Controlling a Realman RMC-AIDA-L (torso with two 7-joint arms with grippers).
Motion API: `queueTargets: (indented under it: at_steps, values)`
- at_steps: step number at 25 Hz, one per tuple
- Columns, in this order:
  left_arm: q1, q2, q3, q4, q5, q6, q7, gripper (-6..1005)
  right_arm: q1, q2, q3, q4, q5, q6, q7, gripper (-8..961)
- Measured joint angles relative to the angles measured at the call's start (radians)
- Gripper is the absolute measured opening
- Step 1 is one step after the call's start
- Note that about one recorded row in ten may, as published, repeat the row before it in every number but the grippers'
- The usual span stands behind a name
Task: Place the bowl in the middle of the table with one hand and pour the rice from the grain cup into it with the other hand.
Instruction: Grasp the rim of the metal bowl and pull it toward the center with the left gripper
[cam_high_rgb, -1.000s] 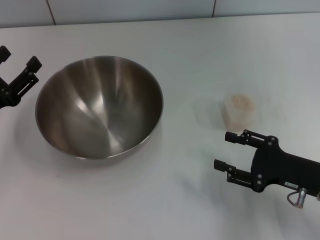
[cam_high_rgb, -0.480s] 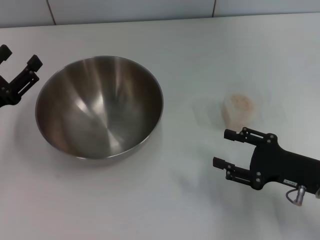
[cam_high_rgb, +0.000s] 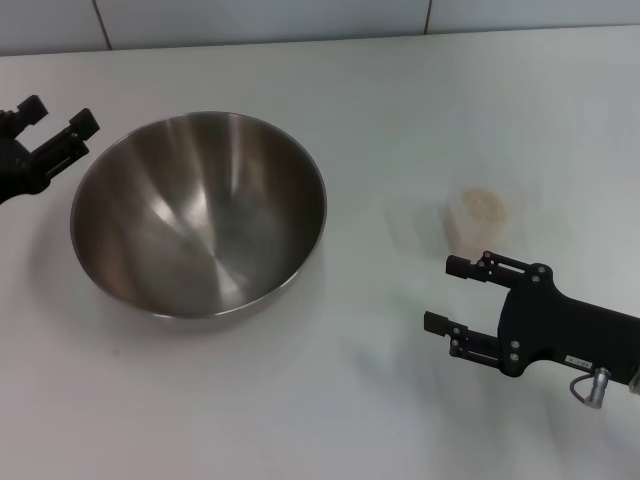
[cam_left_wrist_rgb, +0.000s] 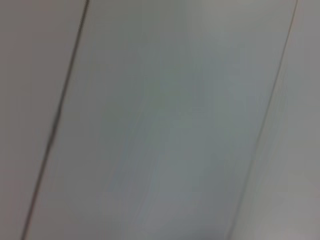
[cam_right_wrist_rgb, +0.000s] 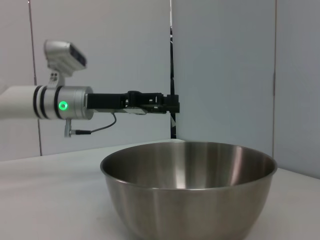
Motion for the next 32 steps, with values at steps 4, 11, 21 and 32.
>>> queueTargets:
  at_steps: [4,11,21,32]
  values:
    - [-0.019,0.000,0.117,0.104,-0.002,-0.008,-0.188,830,0.001,0.000,0.000,0.000,0.000,0.000,0.000,687]
    - [-0.019,-0.001,0.443,0.323,0.001,-0.061,-0.536,829,0.002,0.000,0.002,0.000,0.002,0.001,0.000,687]
    - [0.027,-0.001,0.960,0.659,0.184,-0.185,-1.016,828,0.001,0.000,0.002,0.000,0.003,0.001,0.000,687]
    - [-0.030,-0.003,1.131,0.735,0.362,-0.174,-1.194,826,0.001,0.000,0.002,0.000,0.014,0.001,0.000,687]
